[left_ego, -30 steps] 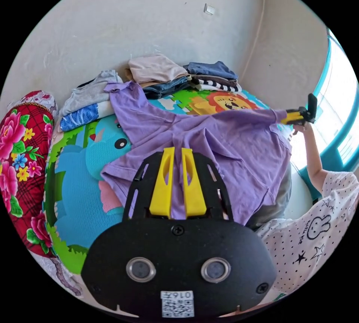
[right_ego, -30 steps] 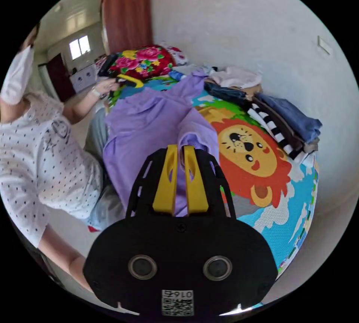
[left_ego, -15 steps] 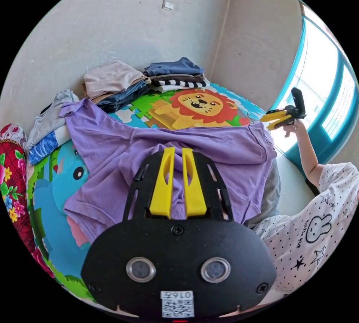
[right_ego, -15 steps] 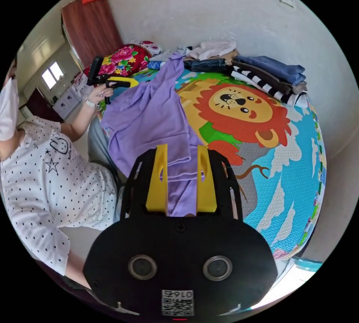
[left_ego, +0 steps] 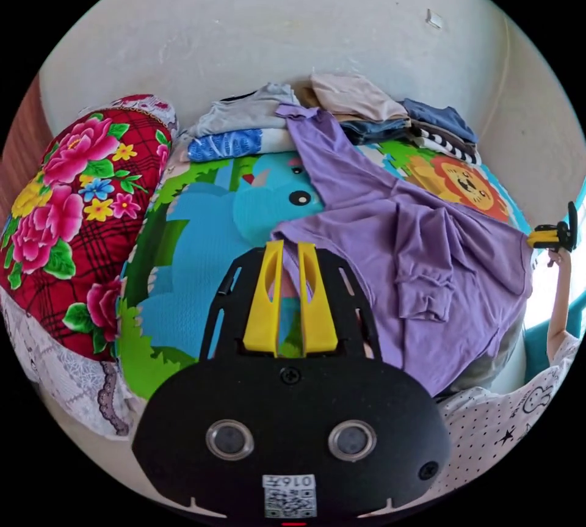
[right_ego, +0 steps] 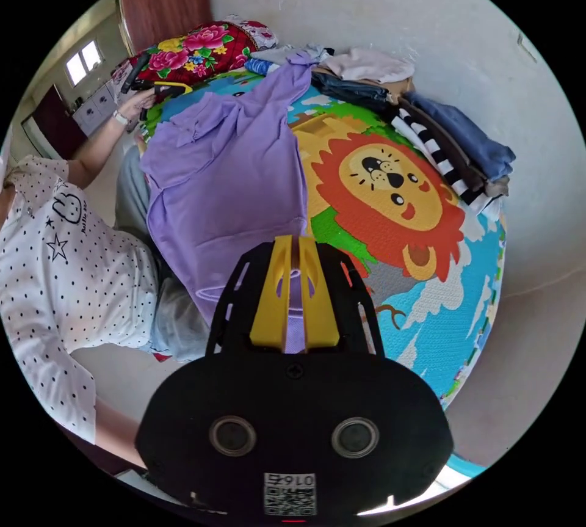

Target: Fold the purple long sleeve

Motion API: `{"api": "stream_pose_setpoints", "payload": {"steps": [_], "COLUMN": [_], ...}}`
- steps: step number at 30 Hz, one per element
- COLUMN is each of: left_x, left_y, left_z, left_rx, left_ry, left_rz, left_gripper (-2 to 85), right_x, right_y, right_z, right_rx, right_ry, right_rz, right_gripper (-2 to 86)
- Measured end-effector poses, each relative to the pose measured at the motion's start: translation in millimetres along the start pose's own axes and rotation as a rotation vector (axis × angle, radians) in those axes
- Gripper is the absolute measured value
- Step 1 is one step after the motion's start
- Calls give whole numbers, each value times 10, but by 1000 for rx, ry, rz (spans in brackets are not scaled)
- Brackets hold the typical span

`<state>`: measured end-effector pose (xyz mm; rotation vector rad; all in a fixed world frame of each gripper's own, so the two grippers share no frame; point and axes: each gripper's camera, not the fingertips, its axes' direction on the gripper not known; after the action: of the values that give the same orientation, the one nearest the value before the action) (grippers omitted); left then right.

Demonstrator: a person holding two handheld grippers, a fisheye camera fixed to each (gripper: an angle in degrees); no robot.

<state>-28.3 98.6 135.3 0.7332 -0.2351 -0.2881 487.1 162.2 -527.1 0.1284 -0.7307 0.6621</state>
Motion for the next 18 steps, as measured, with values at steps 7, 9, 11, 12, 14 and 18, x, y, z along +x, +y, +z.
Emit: {"api": "stream_pose_setpoints", "payload": {"steps": [7, 9, 11, 12, 14, 18], "left_x": [-350, -376, -337, -319, -186, 226], "left_y": [-852, -965, -944, -912, -737, -323], "left_z": [920, 1254, 1541, 1527, 1351, 922], "left_rx": [-160, -256, -356, -338, -261, -167], "left_ry": [211, 226, 368, 380, 438, 498], "left_rz": [54, 46, 57, 64, 152, 420], "left_gripper": [74, 78, 54, 43, 14, -6], "right_x": [16, 59, 166, 200, 343, 450], "right_y": [-598, -690, -772, -793, -891, -1041], "right_z": [150, 182, 214, 233, 348, 696], "right_rx": [-25, 0, 59, 67, 95, 71], "right_ry": [302, 335, 385, 408, 513, 557], "right_rz": [-55, -32, 25, 42, 120, 122], "right_gripper": [5, 5, 5, 5, 5, 5]}}
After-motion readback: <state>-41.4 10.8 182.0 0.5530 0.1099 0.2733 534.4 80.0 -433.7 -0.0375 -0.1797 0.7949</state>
